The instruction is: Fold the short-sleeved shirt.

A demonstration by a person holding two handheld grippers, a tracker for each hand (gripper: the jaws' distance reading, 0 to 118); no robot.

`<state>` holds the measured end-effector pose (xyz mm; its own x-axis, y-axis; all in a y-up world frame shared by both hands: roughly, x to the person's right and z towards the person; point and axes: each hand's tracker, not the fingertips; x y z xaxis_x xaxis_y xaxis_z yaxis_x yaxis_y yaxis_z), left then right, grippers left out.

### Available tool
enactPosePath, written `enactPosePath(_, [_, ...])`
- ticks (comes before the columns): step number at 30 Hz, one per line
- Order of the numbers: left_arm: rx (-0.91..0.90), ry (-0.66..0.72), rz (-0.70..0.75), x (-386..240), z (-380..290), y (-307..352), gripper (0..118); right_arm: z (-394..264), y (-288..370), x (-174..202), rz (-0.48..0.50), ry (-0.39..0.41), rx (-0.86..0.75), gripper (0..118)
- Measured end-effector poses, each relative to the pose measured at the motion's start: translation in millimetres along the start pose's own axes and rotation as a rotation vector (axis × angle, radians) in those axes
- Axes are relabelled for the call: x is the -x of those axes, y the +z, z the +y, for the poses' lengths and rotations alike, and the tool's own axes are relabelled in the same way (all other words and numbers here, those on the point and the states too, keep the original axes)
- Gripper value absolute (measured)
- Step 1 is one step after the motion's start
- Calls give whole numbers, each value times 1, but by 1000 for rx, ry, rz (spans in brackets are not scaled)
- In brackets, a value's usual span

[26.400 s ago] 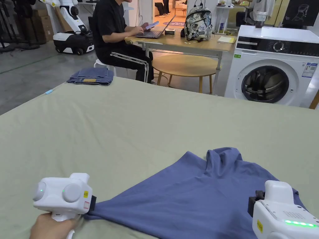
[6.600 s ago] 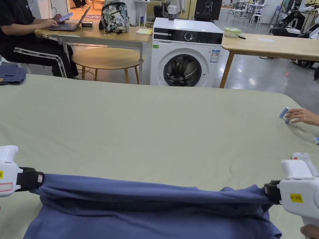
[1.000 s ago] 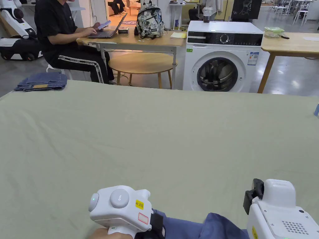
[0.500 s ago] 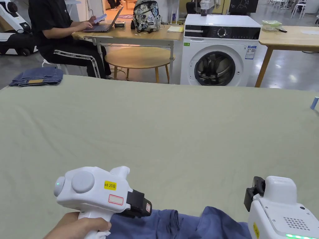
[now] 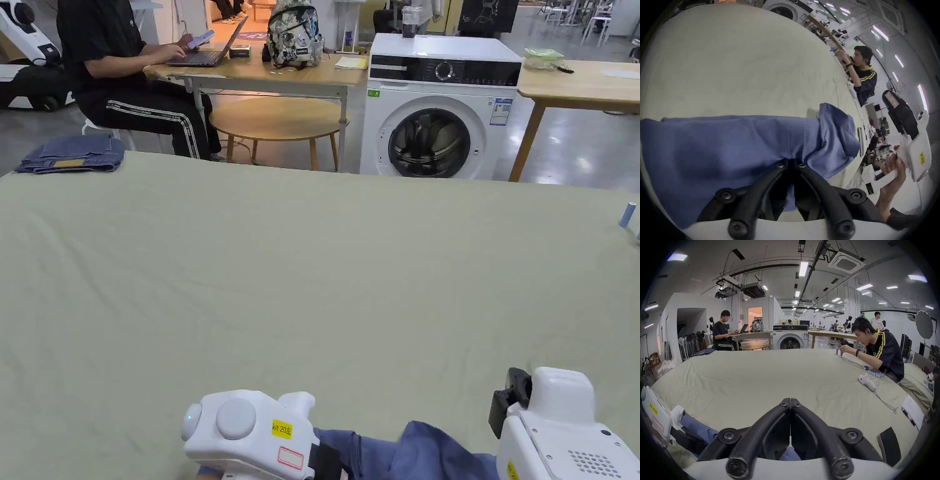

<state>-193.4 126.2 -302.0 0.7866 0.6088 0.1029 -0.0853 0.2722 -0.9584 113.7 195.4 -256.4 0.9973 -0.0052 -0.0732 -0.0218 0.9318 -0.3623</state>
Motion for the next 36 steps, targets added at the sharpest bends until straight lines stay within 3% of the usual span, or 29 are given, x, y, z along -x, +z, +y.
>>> enactPosePath(13, [-47,40,-80,15,-12,7,3,-1,1,3,9,-6,5,0])
enactPosePath(15, [-56,13,-62,19,-11,19,11,-1,1,3,10,-3,4,0])
enactPosePath(17, [-94,-12,-34,26,-11,42,27,0,2,4,11,2,-7,0])
enactPosePath(22, [-232,86,-19,35,-24,121,32,5,3,5,16,1,-36,0])
enactPosePath(25, [-278,113,17,73,-22,145,47,6,2,7,18,0,-38,0])
enactPosePath(28, [-291,126,32,97,-24,158,76,7,0,9,20,-3,-32,0])
enactPosePath(36, [-182,235,-83,148,-30,119,75,5,-3,13,30,3,-18,0])
